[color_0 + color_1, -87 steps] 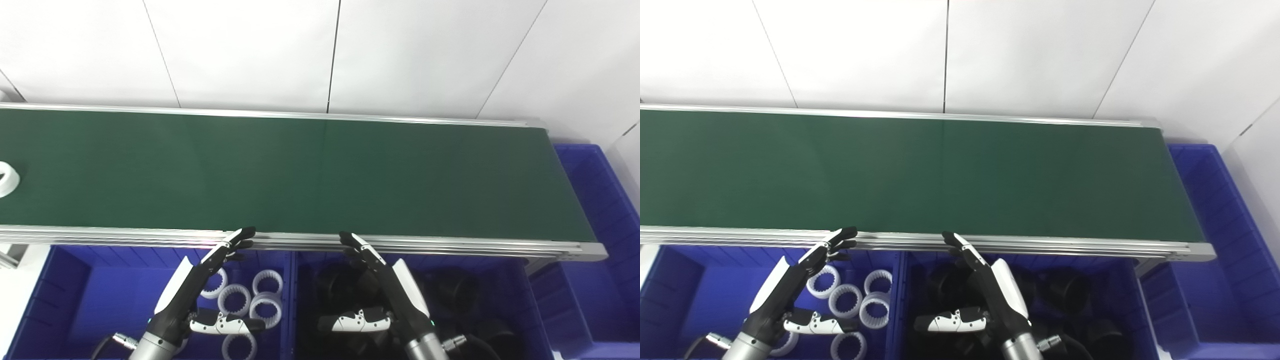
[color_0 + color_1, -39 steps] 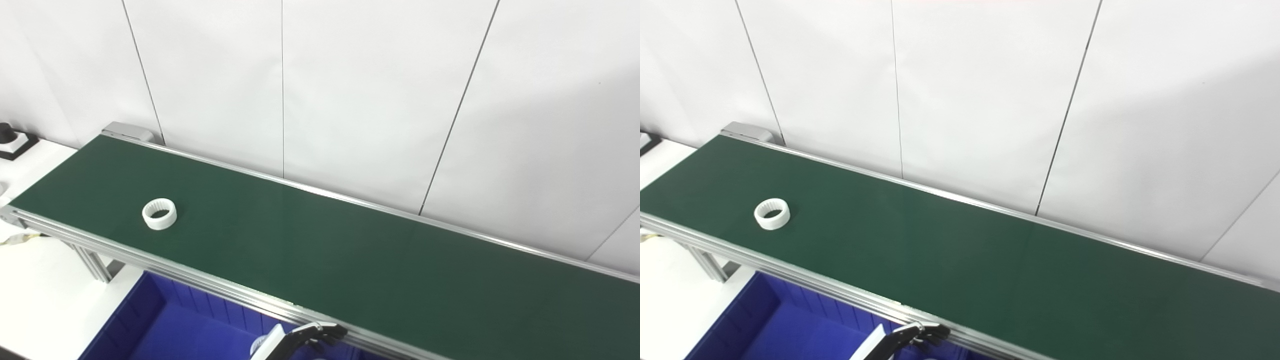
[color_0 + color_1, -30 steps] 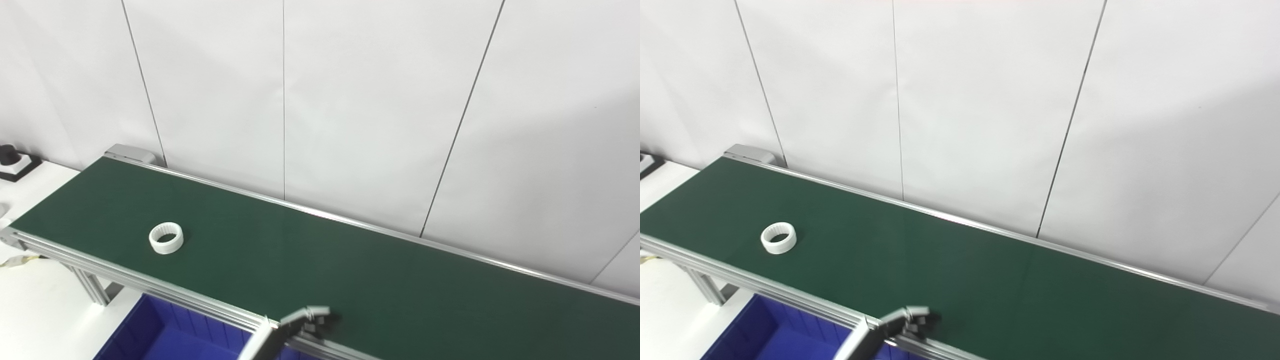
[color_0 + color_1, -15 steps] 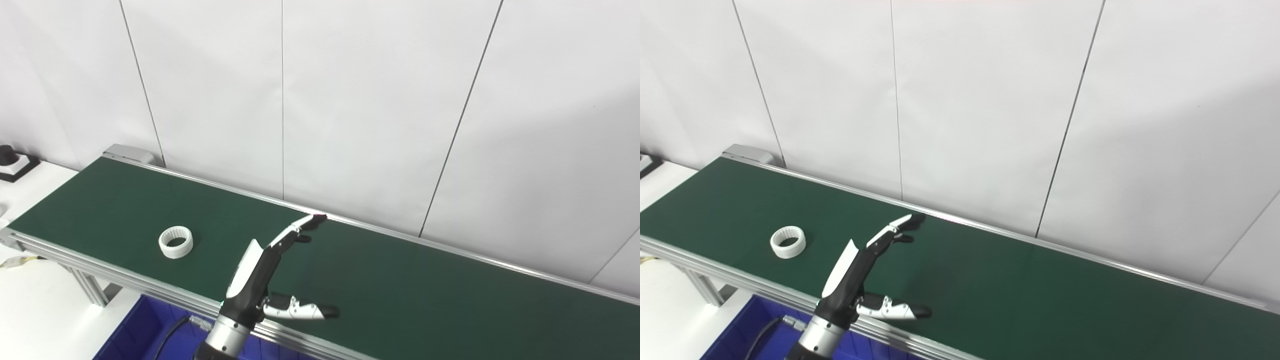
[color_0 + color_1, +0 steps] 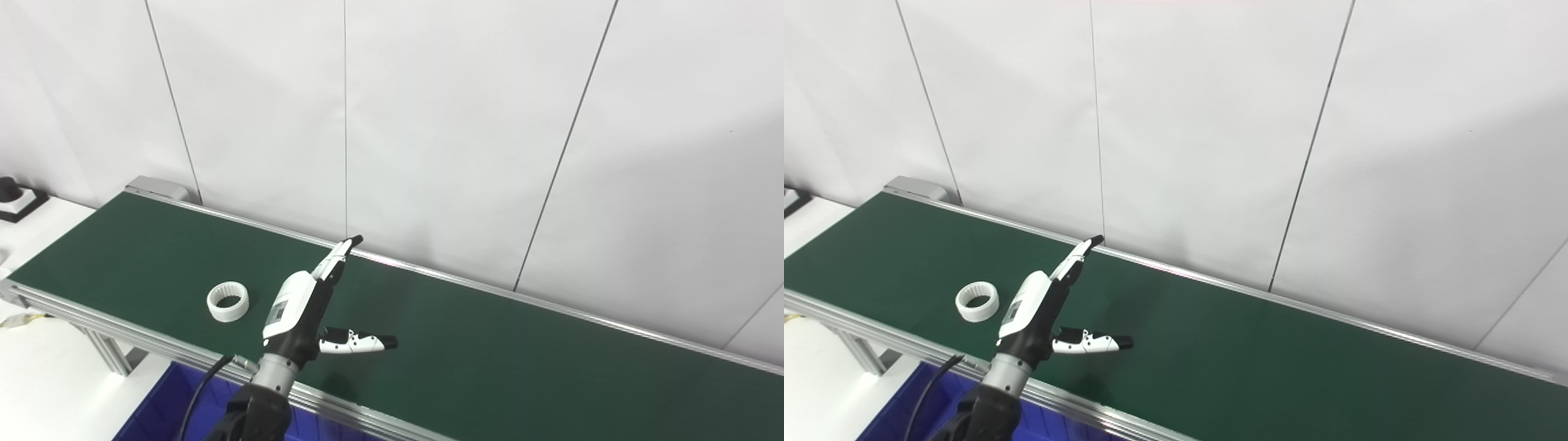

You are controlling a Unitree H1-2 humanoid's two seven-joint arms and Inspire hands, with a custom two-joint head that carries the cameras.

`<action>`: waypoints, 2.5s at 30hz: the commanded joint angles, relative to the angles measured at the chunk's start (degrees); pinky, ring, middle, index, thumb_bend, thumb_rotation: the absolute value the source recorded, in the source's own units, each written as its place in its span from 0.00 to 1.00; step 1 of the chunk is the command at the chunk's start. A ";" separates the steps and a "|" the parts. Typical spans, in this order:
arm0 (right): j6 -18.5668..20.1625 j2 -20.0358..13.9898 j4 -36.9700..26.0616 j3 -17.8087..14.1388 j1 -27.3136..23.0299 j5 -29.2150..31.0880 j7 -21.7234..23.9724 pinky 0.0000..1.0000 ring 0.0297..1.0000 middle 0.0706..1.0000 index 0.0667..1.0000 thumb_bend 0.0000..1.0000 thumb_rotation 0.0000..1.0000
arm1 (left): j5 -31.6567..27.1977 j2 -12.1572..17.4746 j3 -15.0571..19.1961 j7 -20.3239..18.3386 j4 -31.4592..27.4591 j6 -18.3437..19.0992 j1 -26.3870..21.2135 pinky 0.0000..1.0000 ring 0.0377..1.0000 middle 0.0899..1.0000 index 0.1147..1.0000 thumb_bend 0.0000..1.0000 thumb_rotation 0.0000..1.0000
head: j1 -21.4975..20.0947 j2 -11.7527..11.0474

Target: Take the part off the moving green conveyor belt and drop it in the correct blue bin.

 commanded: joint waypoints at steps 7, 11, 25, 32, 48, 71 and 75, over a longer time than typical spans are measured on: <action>-3.37 -0.07 -0.84 0.04 -0.60 -0.94 -1.25 0.68 0.81 0.84 0.86 0.92 0.11 | 4.70 1.52 1.16 2.89 5.13 4.89 -5.01 0.83 0.93 1.00 0.98 0.83 0.27 | 0.42 0.21; -3.27 -0.16 -0.97 0.13 -0.54 -1.39 -1.35 0.68 0.81 0.84 0.86 0.92 0.14 | 6.71 2.17 0.89 3.17 7.48 7.50 -6.54 0.90 0.95 1.00 0.98 0.83 0.23 | 0.26 0.20; -3.65 -0.11 -1.01 0.23 -0.44 -0.90 -1.13 0.68 0.81 0.84 0.86 0.93 0.18 | 5.25 4.42 4.38 8.94 16.08 9.61 -9.13 0.98 0.98 1.00 0.96 0.81 0.15 | 0.05 0.45; -3.15 -0.21 -1.49 0.26 -0.16 -0.72 -0.92 0.69 0.82 0.85 0.86 0.93 0.18 | 4.81 6.19 4.67 9.76 18.11 11.02 -9.63 1.00 1.00 1.00 0.97 0.81 0.14 | -0.14 0.54; -4.21 -0.36 -1.73 0.23 0.21 -0.29 -1.09 0.71 0.82 0.84 0.87 0.93 0.21 | 4.48 6.63 3.62 11.70 23.37 11.87 -10.61 0.98 0.98 0.99 0.94 0.81 0.13 | -0.16 0.94; -3.16 0.25 -3.31 0.08 1.16 -0.07 -1.01 0.70 0.83 0.86 0.88 0.93 0.22 | 0.89 5.39 0.22 7.24 19.79 15.14 -9.17 0.34 0.38 0.45 0.46 0.50 0.00 | -0.28 1.61; -2.47 0.34 -3.80 0.15 1.22 -0.48 -0.93 0.70 0.83 0.86 0.88 0.92 0.20 | 1.16 6.01 -0.75 4.83 18.58 17.06 -9.20 0.33 0.37 0.45 0.46 0.50 0.00 | -0.38 1.58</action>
